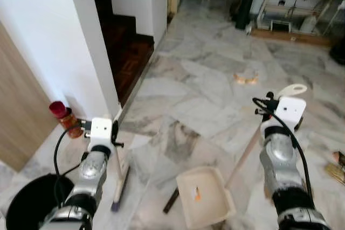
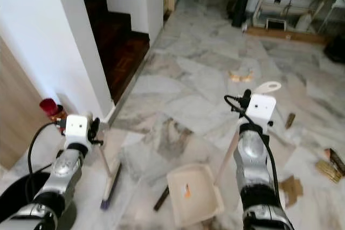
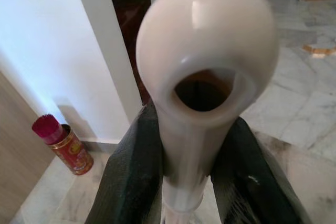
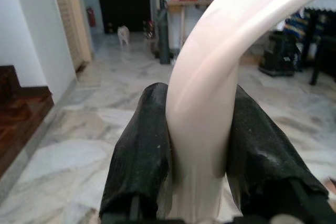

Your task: Sweep floor

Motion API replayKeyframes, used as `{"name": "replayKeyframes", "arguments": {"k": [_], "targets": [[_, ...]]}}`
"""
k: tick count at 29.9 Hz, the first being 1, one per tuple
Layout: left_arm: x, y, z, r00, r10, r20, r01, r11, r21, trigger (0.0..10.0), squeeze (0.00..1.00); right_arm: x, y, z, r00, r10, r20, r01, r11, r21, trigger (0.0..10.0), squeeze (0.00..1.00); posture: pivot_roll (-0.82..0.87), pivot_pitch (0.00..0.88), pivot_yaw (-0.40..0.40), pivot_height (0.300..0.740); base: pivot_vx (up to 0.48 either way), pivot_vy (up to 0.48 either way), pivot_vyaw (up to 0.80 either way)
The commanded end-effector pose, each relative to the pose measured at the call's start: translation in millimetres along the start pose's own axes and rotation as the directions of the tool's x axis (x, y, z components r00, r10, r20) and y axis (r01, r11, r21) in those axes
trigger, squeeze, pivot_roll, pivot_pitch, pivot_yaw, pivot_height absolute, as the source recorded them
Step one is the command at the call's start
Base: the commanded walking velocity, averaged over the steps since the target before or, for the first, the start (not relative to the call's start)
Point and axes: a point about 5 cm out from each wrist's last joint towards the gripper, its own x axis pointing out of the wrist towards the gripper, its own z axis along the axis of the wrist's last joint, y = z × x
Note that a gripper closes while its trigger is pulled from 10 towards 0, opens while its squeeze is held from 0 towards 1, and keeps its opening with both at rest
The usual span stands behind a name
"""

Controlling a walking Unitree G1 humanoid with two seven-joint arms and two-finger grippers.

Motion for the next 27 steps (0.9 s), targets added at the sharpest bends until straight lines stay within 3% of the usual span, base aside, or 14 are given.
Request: {"name": "replayKeyframes", "arguments": {"k": [1,8,24,27], "targets": [[2.2,0.0,4.8,1.0,-0.002,0.021,0.002,1.0,0.006,10.0,0.0,5.2,-1.7,9.6,0.999,-0.009,0.037,0.009,1.0,0.001,10.0,0.0,0.05,0.0,0.023,0.74,0.0,0.0,0.0],[1.8,-1.0,4.2,1.0,-0.007,0.018,0.007,1.0,0.011,10.0,0.0,4.8,-5.5,7.3,0.999,-0.016,0.03,0.016,1.0,-0.003,10.0,0.0,0.05,0.0,0.022,0.74,0.0,0.0,0.0],[1.6,-2.5,4.1,1.0,-0.002,0.021,0.002,1.0,0.006,10.0,0.0,5.8,-2.0,6.6,1.0,0.005,0.022,-0.005,1.0,-0.01,10.0,0.0,0.06,0.0,0.013,0.74,0.359,0.0,0.0],[1.4,-2.5,4.0,1.0,0.0,0.022,0.0,1.0,0.007,10.0,0.0,6.2,-1.0,6.7,1.0,0.01,0.021,-0.01,1.0,-0.01,10.0,0.0,0.06,0.0,0.011,0.74,0.0,0.0,0.0]]}}
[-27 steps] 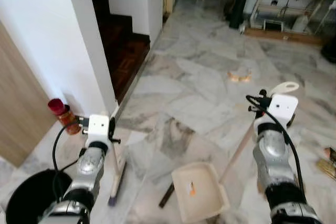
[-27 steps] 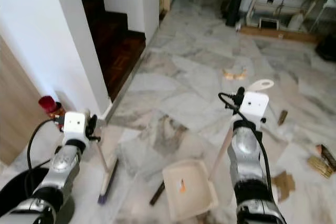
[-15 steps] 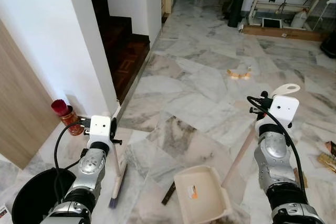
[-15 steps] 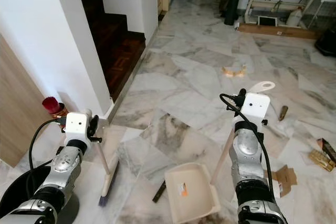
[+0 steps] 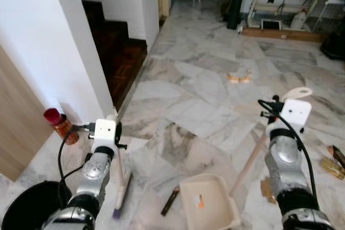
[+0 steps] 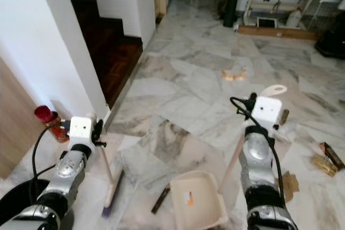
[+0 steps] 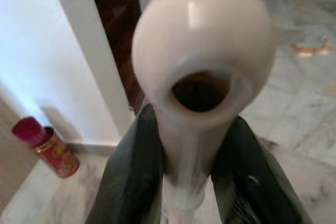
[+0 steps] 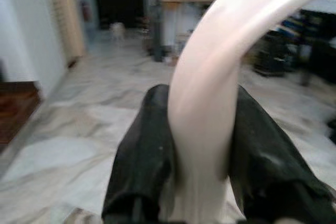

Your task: Sweep floor

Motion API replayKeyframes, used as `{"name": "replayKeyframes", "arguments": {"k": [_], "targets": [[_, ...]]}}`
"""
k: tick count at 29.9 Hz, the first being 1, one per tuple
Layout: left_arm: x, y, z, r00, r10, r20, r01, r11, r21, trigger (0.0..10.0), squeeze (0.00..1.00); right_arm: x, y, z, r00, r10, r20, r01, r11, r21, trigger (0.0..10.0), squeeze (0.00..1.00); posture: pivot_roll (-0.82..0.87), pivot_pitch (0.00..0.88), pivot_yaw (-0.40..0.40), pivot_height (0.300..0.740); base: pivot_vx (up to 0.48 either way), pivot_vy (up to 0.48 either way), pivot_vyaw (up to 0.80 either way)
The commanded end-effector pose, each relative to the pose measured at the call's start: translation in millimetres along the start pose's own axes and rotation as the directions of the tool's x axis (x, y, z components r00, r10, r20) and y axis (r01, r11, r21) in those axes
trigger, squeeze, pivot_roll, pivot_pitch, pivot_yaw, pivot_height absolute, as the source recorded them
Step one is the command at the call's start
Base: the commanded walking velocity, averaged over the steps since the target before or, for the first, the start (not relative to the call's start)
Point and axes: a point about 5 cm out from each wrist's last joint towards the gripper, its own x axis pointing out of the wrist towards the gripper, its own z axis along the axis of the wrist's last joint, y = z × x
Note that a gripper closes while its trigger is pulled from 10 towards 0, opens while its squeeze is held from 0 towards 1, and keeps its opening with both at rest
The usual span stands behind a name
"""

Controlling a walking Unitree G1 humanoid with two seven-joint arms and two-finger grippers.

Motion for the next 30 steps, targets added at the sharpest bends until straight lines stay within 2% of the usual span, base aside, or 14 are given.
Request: {"name": "replayKeyframes", "arguments": {"k": [1,12,26,30], "targets": [[4.4,-2.2,9,0.999,-0.005,0.038,0.004,1.0,0.016,10.0,0.0,4.0,-7.3,7,0.999,-0.027,0.028,0.026,1.0,0.017,10.0,0.0,0.06,0.0,0.01,0.74,0.0,0.0,0.0],[6.1,-6.3,10,0.999,-0.002,0.04,0.002,1.0,0.006,10.0,0.0,7.7,-7.5,8,1.0,-0.002,0.023,0.002,1.0,0.005,10.0,0.0,0.06,0.0,-0.006,0.74,0.0,0.0,0.0],[9.7,-16.1,14,0.999,-0.006,0.049,0.007,1.0,-0.013,10.0,0.0,18.2,-26.4,8,1.0,-0.001,0.001,0.002,0.998,-0.066,10.0,0.0,0.04,0.0,-0.024,0.74,0.0,0.0,0.0],[12.4,-16.1,16,0.999,0.015,0.042,-0.012,0.997,-0.073,10.0,0.0,20.8,-31.7,11,1.0,0.004,0.019,-0.002,0.997,-0.079,10.0,0.0,0.02,0.0,-0.018,0.74,0.0,0.0,0.0]]}}
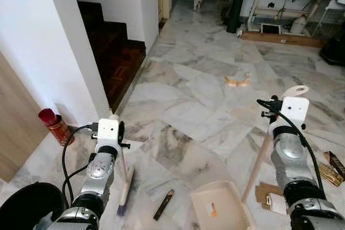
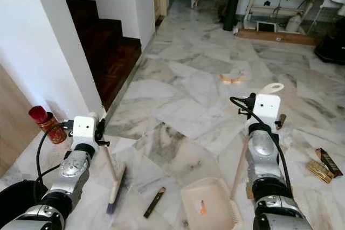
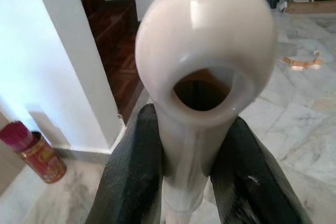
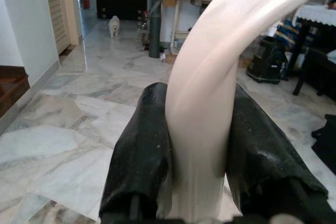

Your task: Sweep floor

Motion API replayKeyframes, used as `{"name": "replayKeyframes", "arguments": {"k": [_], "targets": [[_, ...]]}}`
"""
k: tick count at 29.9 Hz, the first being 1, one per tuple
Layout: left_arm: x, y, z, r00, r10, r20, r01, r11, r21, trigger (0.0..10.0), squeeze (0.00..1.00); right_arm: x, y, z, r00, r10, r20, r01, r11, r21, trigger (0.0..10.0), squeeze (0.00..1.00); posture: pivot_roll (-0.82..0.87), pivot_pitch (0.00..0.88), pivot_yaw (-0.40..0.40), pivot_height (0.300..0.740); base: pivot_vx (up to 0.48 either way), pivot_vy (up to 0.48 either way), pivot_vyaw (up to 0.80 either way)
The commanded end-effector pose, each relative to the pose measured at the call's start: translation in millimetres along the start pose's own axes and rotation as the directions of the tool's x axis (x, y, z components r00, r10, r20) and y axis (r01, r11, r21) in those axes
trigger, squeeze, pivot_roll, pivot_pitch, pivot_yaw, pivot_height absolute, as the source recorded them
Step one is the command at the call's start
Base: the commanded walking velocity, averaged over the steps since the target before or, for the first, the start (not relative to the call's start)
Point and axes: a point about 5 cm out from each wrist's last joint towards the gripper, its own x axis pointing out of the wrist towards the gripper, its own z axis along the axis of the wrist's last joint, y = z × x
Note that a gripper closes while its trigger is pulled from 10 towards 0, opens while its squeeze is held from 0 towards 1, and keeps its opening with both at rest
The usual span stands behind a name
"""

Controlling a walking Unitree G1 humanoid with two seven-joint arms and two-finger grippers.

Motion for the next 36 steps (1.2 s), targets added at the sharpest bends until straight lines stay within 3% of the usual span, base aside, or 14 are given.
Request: {"name": "replayKeyframes", "arguments": {"k": [1,8,17,25,31,34,36], "targets": [[8.3,0.3,14,0.999,0.008,0.045,-0.007,1.0,-0.024,10.0,0.0,7.2,-2.8,15,0.998,0.0,0.066,0.0,1.0,0.0,10.0,0.0,0.02,0.0,-0.016,0.74,0.0,0.0,0.0],[14.1,0.4,23,0.998,-0.016,0.065,0.017,1.0,-0.012,10.0,0.0,9.6,-10.3,20,0.995,-0.024,0.095,0.024,1.0,0.005,10.0,0.0,0.01,0.0,0.007,0.74,0.0,0.0,0.0],[13.0,22.6,33,0.992,0.027,0.121,-0.022,0.999,-0.04,10.0,0.0,-8.6,4.3,15,0.98,0.005,0.199,-0.012,0.999,0.03,10.0,0.0,0.04,0.0,0.014,0.74,0.0,0.0,0.0],[18.7,21.2,55,0.982,0.01,0.189,0.004,0.997,-0.073,10.0,0.0,-15.0,28.5,8,0.977,0.026,0.213,-0.037,0.998,0.048,10.0,0.0,0.1,0.11,0.019,0.74,0.0,0.0,0.0],[15.6,19.1,62,0.978,-0.011,0.208,0.032,0.995,-0.098,10.0,0.0,-14.9,32.8,13,0.971,0.031,0.238,-0.042,0.998,0.039,10.0,0.0,0.11,0.18,0.011,0.74,0.0,0.0,0.0],[11.4,25.4,63,0.98,0.032,0.197,0.003,0.985,-0.172,10.0,0.0,-15.6,34.5,12,0.97,0.039,0.241,-0.045,0.999,0.019,10.0,0.0,0.12,0.206,0.005,0.74,0.0,0.0,0.0],[9.8,26.0,64,0.98,0.031,0.199,0.003,0.985,-0.17,10.0,0.0,-16.1,34.3,12,0.967,0.044,0.25,-0.045,0.999,0.001,10.0,0.0,0.12,0.208,0.003,0.74,0.0,0.0,0.0]]}}
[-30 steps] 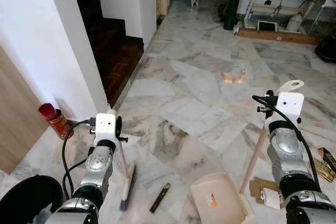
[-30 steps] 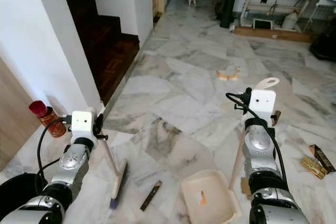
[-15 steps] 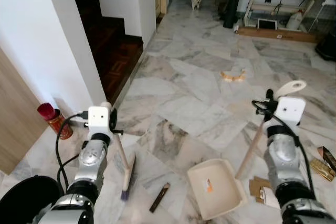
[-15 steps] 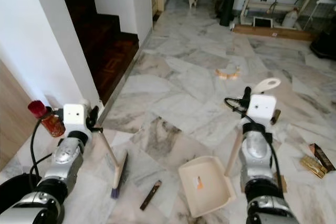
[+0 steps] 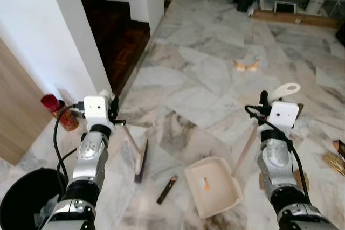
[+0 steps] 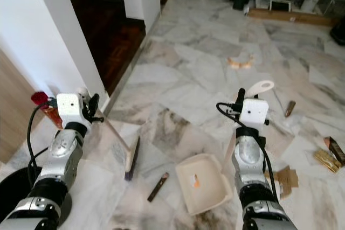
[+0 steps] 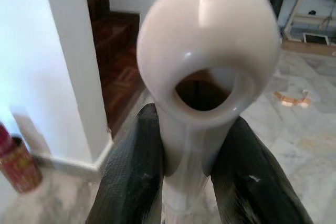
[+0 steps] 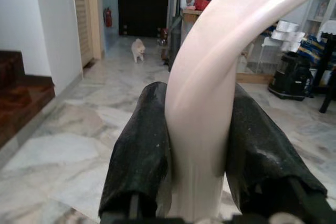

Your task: Sweep floor

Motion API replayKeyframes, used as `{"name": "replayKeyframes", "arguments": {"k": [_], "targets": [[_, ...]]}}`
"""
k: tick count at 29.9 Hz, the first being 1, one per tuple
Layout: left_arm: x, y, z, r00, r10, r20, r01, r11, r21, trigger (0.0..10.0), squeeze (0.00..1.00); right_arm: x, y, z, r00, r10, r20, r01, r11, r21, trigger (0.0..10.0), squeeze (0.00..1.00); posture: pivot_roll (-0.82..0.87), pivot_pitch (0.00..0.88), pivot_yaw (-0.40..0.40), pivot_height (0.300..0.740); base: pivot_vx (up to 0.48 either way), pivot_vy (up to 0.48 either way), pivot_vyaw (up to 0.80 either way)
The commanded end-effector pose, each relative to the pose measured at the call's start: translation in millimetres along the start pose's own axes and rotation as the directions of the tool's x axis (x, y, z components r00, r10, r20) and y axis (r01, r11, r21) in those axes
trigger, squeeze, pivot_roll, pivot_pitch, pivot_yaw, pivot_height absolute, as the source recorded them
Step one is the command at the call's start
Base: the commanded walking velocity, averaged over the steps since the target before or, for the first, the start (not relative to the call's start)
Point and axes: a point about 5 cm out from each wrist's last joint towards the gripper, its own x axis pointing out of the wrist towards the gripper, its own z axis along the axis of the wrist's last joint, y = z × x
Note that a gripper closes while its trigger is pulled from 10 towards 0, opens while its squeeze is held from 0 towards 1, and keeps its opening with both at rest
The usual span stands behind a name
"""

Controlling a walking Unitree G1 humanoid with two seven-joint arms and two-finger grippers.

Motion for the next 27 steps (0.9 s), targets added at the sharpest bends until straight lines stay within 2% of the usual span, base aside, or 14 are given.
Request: {"name": "replayKeyframes", "arguments": {"k": [1,9,15,22,27], "targets": [[-1.4,2.5,7,1.0,0.005,0.024,-0.005,1.0,-0.013,10.0,0.0,4.4,0.2,8,0.999,0.007,0.054,-0.006,0.999,-0.033,10.0,0.0,0.12,0.208,0.002,0.74,0.0,0.0,0.0],[-6.0,-1.7,11,1.0,-0.028,0.001,0.028,0.999,-0.036,10.0,0.0,0.6,-1.1,0,0.999,-0.023,0.025,0.024,0.997,-0.079,10.0,0.0,0.14,0.21,0.001,0.74,0.0,0.0,0.0],[-12.3,-1.4,14,0.999,-0.046,-0.017,0.045,0.998,-0.039,10.0,0.0,-9.0,-1.3,-12,0.997,-0.073,-0.016,0.071,0.993,-0.097,10.0,0.0,0.18,0.227,0.007,0.74,0.0,0.0,0.0],[-21.3,10.0,21,0.998,-0.048,-0.031,0.047,0.999,-0.017,10.0,0.0,-16.1,-3.7,-18,0.988,-0.155,-0.025,0.151,0.98,-0.129,10.0,0.0,0.23,0.263,0.027,0.74,0.0,0.0,0.0],[-28.7,18.1,28,0.996,-0.062,-0.06,0.063,0.998,0.01,10.0,0.0,-24.1,1.9,-24,0.983,-0.178,-0.037,0.172,0.976,-0.13,10.0,0.0,0.27,0.291,0.058,0.74,0.0,0.0,0.0]]}}
